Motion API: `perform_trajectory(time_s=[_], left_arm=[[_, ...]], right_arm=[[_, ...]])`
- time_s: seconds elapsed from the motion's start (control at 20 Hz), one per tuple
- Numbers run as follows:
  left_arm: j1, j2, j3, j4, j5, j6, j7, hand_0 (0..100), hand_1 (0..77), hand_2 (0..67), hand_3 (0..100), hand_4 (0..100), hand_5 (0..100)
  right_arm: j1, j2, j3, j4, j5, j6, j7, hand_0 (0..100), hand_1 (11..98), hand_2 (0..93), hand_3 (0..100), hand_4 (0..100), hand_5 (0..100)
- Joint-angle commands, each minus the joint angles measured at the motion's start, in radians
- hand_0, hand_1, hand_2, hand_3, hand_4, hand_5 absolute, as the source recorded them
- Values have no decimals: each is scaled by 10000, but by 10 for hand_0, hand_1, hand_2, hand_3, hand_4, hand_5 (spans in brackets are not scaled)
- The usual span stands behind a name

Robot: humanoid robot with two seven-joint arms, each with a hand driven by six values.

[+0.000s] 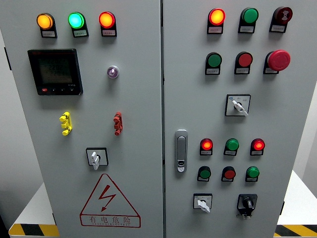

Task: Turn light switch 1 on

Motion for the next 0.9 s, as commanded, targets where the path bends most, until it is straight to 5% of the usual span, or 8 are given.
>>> perform_trajectory(time_s=[0.0,0.45,0.85], left_arm=[[0,11,0,-11,0,-15,-14,0,0,10,0,0,0],[-31,42,15,-27,137,-16,62,0,0,10,0,0,0],[-31,-19,-1930,-27,2588,0,78,0,0,9,0,0,0]], right_arm=[[0,2,0,-1,0,13,0,0,201,0,199,195,104],[0,2,0,-1,0,13,0,0,202,0,199,195,104],[0,2,0,-1,0,-2,0,0,205,0,199,195,104]])
